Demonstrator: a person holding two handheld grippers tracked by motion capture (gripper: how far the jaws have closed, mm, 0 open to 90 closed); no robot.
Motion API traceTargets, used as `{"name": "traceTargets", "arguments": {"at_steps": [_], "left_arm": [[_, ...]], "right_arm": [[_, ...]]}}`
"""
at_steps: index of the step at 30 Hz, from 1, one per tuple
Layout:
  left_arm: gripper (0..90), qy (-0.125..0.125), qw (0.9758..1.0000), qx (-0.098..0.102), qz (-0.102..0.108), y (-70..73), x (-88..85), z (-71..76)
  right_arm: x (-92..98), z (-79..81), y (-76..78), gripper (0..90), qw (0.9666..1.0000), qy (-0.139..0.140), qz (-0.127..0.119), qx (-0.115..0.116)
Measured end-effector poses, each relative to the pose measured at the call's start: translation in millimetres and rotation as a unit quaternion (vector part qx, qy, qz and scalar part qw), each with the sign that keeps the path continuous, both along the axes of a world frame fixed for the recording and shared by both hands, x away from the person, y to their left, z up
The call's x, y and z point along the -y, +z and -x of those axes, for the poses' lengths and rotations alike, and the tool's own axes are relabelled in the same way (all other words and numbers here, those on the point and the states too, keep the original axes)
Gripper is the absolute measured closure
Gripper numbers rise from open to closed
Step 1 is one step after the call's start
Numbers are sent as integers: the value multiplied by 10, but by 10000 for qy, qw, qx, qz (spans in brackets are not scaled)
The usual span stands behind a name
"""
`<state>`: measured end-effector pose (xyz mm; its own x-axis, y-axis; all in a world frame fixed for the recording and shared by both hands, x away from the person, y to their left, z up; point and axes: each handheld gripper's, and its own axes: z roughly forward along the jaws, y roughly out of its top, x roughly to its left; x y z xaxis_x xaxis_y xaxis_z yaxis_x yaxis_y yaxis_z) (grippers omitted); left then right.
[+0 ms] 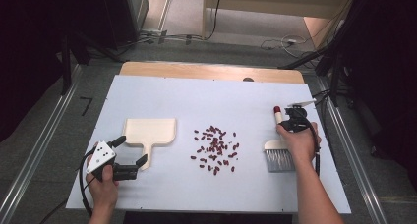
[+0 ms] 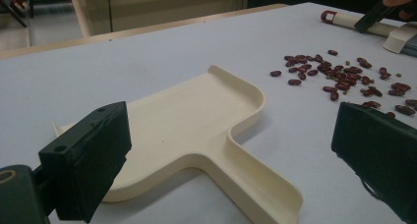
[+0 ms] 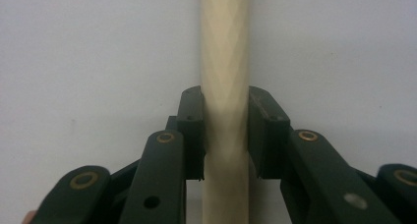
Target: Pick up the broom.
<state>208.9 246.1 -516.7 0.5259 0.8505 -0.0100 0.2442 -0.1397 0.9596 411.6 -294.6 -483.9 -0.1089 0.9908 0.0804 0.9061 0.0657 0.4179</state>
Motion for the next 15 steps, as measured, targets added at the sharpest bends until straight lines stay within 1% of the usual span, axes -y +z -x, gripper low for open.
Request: {"name": "traceTargets", "arguments": {"at_steps": [2,3,5,6,7,8,9,10,11,12,13,15], "left_arm": [[16,0,10000,-1,1,0,0,0],[16,1,10000,-4,-2,0,1,0],[16,2,10000,-1,-4,0,0,1],[17,2,10000,0,-4,1,0,1],[17,3,10000,2,-2,0,0,1],[17,5,10000,1,-8,1,-1,0],[16,15,10000,3,-11,1,-1,0],[16,17,10000,-3,-14,2,-3,0],[16,19,10000,-4,-13,2,-3,-1],[16,23,10000,-5,-14,2,-3,-2],[16,30,10000,-1,-14,2,-1,-1],[16,28,10000,-2,-29,2,1,0]], "right_arm": [[22,25,-7,690,9999,2,-95,89],[22,25,-7,690,9999,2,-95,89],[47,53,-11,690,9995,0,-188,243],[70,95,9,690,9986,8,-296,432],[70,95,9,690,9986,8,-296,432],[88,118,30,690,9981,5,-347,515],[132,168,85,690,9960,23,-576,685],[156,195,115,690,9944,41,-700,787],[156,195,115,690,9944,41,-700,787],[191,252,170,690,9916,81,-850,968],[191,252,170,690,9916,81,-850,968],[216,313,216,690,9879,131,-979,1194]]}}
